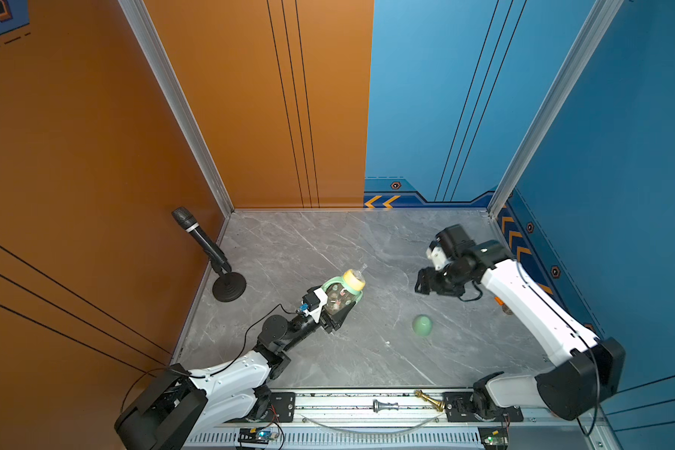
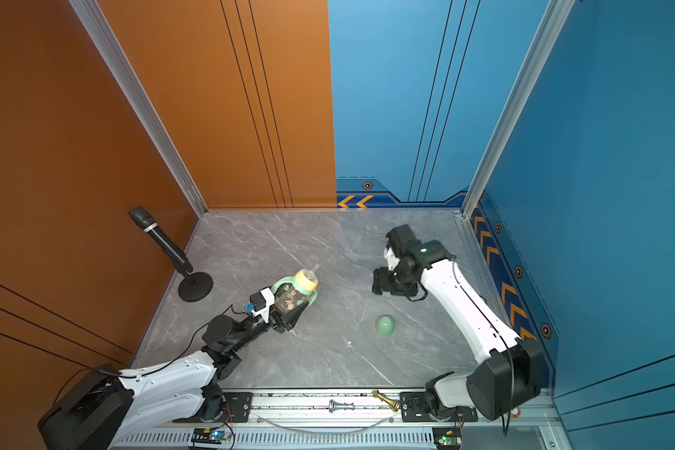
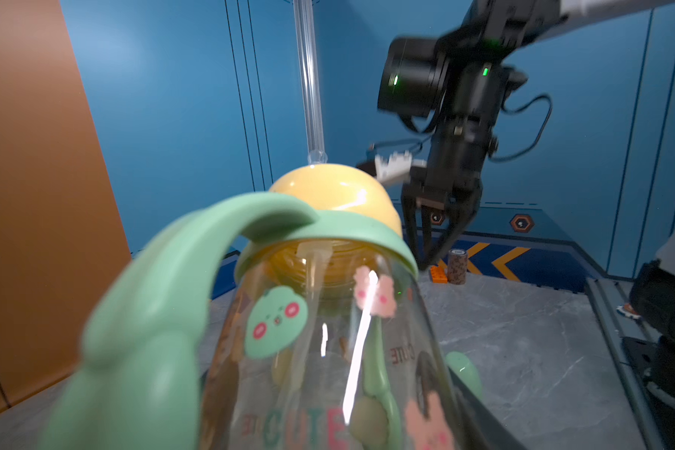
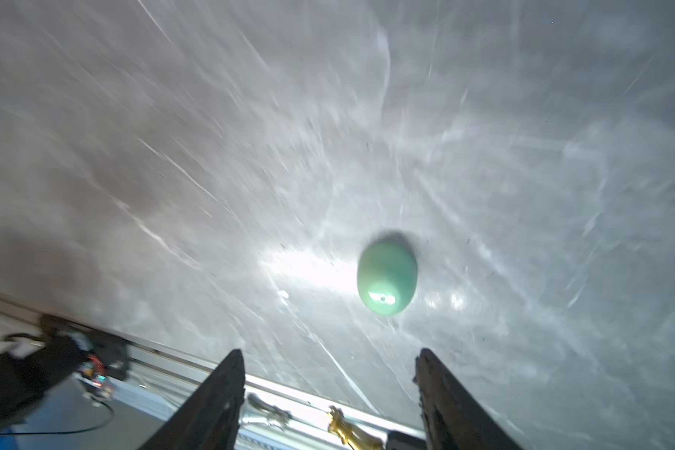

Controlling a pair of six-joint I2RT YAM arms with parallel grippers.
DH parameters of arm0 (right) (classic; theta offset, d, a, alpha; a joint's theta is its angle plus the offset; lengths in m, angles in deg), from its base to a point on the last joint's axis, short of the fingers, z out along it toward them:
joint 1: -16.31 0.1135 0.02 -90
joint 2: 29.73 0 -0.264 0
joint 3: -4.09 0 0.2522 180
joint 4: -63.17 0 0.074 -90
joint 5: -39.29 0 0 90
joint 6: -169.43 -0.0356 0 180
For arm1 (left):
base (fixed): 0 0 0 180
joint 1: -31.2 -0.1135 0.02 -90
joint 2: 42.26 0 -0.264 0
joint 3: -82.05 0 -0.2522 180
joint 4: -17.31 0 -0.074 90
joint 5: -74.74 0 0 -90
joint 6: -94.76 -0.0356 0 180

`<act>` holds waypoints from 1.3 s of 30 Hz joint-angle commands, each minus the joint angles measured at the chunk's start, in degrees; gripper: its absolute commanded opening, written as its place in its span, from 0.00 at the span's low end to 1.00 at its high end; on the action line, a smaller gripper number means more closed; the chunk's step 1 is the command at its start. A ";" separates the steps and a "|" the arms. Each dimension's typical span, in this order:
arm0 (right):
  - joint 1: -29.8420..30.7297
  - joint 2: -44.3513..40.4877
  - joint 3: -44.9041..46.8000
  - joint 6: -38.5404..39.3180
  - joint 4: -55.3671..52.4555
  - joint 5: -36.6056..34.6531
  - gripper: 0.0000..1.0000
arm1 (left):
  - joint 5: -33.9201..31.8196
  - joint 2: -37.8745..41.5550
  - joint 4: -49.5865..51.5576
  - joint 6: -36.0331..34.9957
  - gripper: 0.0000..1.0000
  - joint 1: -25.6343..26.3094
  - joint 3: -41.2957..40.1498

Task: Assemble the baby bottles
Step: Adjust the baby bottle.

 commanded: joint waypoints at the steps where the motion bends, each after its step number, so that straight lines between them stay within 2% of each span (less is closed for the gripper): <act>1: 4.65 -2.22 4.43 -1.96 4.45 -7.78 0.76 | 3.69 -1.10 -7.82 3.19 0.00 1.34 2.85; 4: 6.26 -10.23 6.41 -1.22 15.07 -6.91 0.83 | 3.29 -2.46 -7.91 3.26 0.00 1.92 3.62; 6: 4.76 -17.37 10.92 -3.54 26.46 2.17 0.84 | 2.56 -2.84 -7.89 3.15 0.00 2.43 4.04; 8: 4.05 -23.32 15.18 -6.72 38.28 15.49 0.77 | 0.50 -2.79 -7.90 2.34 0.00 3.15 4.21; 9: 6.09 -26.93 18.83 -8.08 46.74 19.72 0.75 | -0.19 -2.75 -7.91 2.78 0.00 3.25 4.51; 10: 8.91 -29.96 21.58 -7.70 53.13 18.85 0.77 | 0.40 -2.83 -7.91 3.43 0.00 3.17 4.89; 11: 11.79 -32.11 22.81 -5.68 54.37 14.99 0.83 | 1.83 -2.99 -7.89 4.33 0.00 3.23 5.78; 13: 13.17 -32.56 22.32 -2.15 53.83 15.48 0.83 | 2.36 -3.51 -7.89 6.14 0.00 3.95 7.02; 17: 12.42 -27.30 21.75 -2.85 58.13 24.79 0.68 | 2.19 -4.66 -7.86 6.77 0.00 6.04 8.55; 19: 12.55 -26.25 23.01 -3.32 61.82 24.78 0.62 | 2.29 -4.69 -7.84 6.89 0.00 6.37 9.03; 23: 11.81 -25.09 23.16 -3.78 63.89 26.37 0.58 | 1.06 -3.52 -7.91 7.10 0.00 6.50 8.88; 29: 13.07 -23.90 24.34 -4.97 69.15 28.13 0.46 | 0.68 -4.62 -7.91 7.65 0.00 7.38 9.89; 35: 14.12 -24.60 24.25 -4.42 70.03 28.77 0.36 | -0.14 -5.08 -7.90 9.68 0.00 7.47 12.02; 36: 14.12 -24.79 24.33 -4.49 70.35 28.49 0.33 | 0.04 -5.33 -7.91 10.21 0.00 7.55 12.48; 37: 14.12 -24.89 24.21 -4.75 70.51 28.07 0.24 | 0.35 -5.74 -7.91 10.72 0.00 7.58 12.94; 39: 14.12 -24.89 23.19 -5.04 69.77 27.80 0.21 | 0.52 -6.47 -7.89 11.26 0.00 7.80 13.49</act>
